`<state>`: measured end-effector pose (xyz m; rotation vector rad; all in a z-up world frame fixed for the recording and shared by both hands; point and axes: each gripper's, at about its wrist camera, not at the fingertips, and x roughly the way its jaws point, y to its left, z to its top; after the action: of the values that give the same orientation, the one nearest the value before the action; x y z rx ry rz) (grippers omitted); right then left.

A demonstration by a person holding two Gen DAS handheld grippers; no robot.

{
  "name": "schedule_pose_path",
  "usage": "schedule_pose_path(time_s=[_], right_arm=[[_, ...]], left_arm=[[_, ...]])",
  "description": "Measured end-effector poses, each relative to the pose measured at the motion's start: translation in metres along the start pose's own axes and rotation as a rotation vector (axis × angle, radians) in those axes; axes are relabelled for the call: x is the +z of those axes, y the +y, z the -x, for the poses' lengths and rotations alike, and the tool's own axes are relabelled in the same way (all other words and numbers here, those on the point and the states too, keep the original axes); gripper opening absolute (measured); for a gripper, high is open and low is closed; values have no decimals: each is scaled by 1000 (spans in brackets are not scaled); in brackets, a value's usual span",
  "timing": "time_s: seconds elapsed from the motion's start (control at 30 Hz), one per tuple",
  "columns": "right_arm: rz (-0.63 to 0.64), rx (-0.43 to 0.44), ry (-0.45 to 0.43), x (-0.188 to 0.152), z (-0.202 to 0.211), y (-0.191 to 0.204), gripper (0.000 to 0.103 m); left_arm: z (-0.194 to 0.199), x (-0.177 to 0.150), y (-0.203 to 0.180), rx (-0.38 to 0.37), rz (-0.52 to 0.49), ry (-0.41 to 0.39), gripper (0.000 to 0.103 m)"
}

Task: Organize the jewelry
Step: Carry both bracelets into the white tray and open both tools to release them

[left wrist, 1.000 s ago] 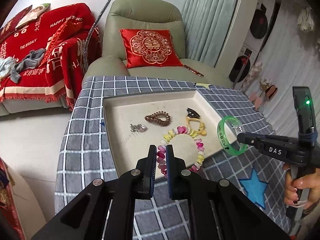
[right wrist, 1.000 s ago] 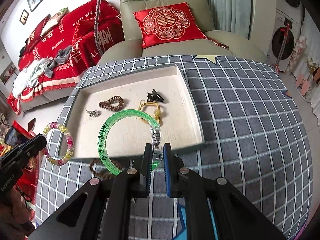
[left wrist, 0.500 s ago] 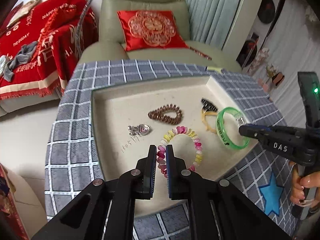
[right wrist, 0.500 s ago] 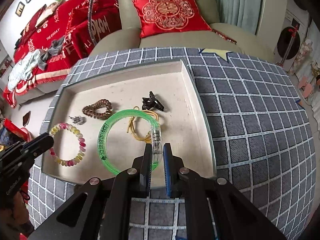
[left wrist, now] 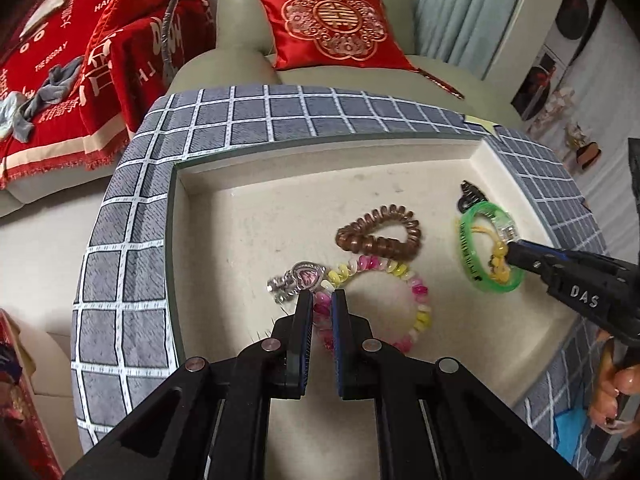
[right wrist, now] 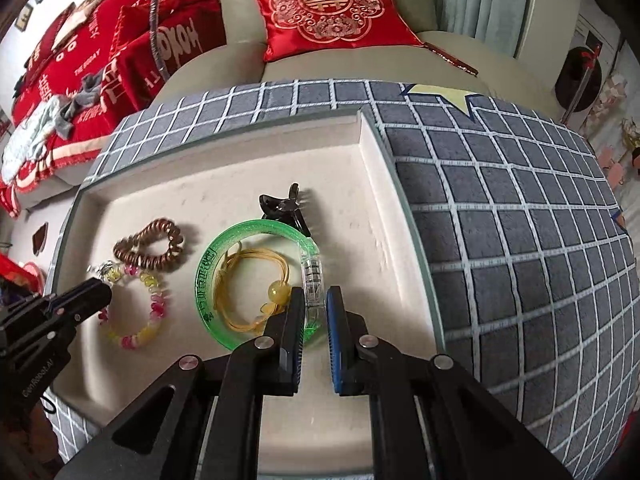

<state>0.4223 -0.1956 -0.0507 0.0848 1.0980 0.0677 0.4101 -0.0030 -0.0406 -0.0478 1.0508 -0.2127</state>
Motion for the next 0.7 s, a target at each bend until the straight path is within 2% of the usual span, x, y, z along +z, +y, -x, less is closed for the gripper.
schedule_pose_path(time_s=[0.23,0.5,0.53,0.6,0.63,0.67,0.7], right_arm=[[-4,-1,-14,4,-6,-4,13],[-14,9,-19,1,-3,-4,13],[-18,10,-18,1,-3,-4,16],[-29,17,-19,2,-2,-5,32],[-34,22,-20,2,-1,-6,49],[-38,27,-27,1,1,-6,56],[-39,31,-39,1,4,-6,56]], left_arm=[[-3,-2,-8,73,-65,-42,24],[1,-5,-12,82,-73,-56,24],[2,-5,-12,84,-74,-60,24],[4,-5,-13,101,-77,-69,24],[4,-5,-13,105,-77,-69,24],[4,-5,-13,103,-74,-69,24],[4,-5,-13,100,-68,-66,24]])
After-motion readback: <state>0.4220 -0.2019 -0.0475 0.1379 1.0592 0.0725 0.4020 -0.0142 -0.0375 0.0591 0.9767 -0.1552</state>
